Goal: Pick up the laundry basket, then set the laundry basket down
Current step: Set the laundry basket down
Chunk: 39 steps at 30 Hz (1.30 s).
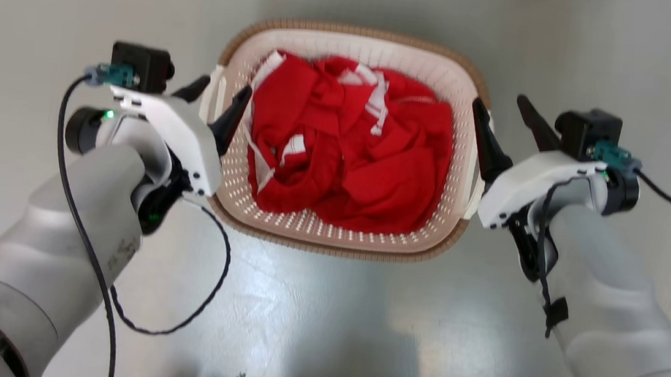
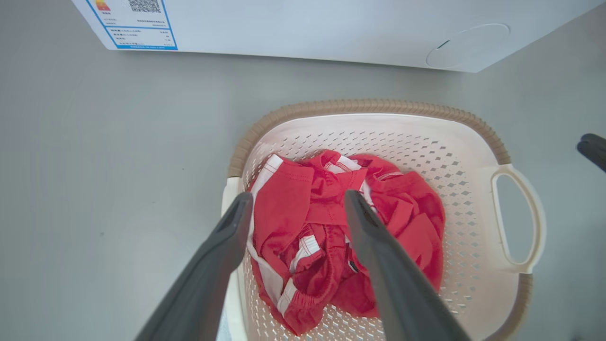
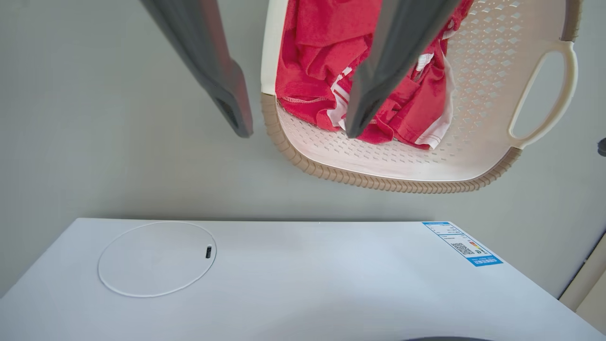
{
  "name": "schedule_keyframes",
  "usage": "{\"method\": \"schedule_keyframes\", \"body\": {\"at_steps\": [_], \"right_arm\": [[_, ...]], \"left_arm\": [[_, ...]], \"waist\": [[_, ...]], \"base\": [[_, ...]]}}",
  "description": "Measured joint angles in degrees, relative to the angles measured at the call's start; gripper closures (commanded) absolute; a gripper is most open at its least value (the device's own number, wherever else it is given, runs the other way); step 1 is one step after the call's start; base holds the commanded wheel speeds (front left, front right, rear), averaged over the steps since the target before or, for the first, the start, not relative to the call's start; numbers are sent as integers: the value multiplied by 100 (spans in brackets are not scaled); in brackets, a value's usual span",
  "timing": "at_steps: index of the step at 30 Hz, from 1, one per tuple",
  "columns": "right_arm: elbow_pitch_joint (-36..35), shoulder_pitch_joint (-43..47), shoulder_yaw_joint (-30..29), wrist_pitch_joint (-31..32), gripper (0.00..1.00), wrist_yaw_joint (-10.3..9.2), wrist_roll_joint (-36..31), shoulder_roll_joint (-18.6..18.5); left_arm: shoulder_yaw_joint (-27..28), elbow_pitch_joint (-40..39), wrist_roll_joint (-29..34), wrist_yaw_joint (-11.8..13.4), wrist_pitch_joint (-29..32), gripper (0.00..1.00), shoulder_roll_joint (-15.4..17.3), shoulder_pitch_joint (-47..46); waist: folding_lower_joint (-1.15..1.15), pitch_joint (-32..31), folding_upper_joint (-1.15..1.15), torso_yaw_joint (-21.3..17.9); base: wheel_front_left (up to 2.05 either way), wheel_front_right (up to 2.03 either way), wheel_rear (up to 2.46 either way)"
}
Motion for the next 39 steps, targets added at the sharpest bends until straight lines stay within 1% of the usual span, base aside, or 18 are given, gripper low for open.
{"method": "schedule_keyframes", "body": {"at_steps": [6, 10, 13, 15, 19, 23, 33, 39], "right_arm": [[-157, 436, -288, 1, 0, 0, -283, 2], [-300, 843, -502, 1, 0, 0, -444, 9], [-413, 1205, -742, 5, 0, 0, -697, 13], [-527, 1441, -898, 7, 0, 0, -829, 18], [-882, 1942, -1174, 7, 0, 0, -1103, 34], [-1288, 2465, -1381, 7, 0, 0, -1341, 57], [-2332, 3672, -1646, 7, 0, 0, -1467, 105], [-2770, 4342, -1738, 8, 0, 0, -1467, 116]], "left_arm": [[85, 115, -73, 0, -101, 0, -74, 332], [193, 165, -96, 0, -155, 0, -190, 662], [321, 207, -89, 9, -157, 0, -245, 924], [538, 191, -59, 55, -158, 0, -271, 1049], [1040, -8, 303, 176, -174, 0, -292, 1329], [1645, -382, 804, 376, -174, 0, -279, 1819], [3155, -1604, 2038, 794, -174, 0, -143, 3463], [3809, -2241, 2659, 921, -174, 0, -192, 4395]], "waist": [[0, -553, 0, -3], [0, -1006, 0, -6], [0, -1382, 0, 1], [0, -1640, 0, 9], [-1, -2173, 0, 24], [0, -2689, 0, 33], [-1, -3781, 0, 20], [-1, -4272, 0, 37]], "base": [[0, 0, 0], [0, 0, 0], [0, 0, 0], [0, 0, 0], [0, 0, 0], [0, 0, 0], [0, 0, 0], [0, 0, 0]]}}
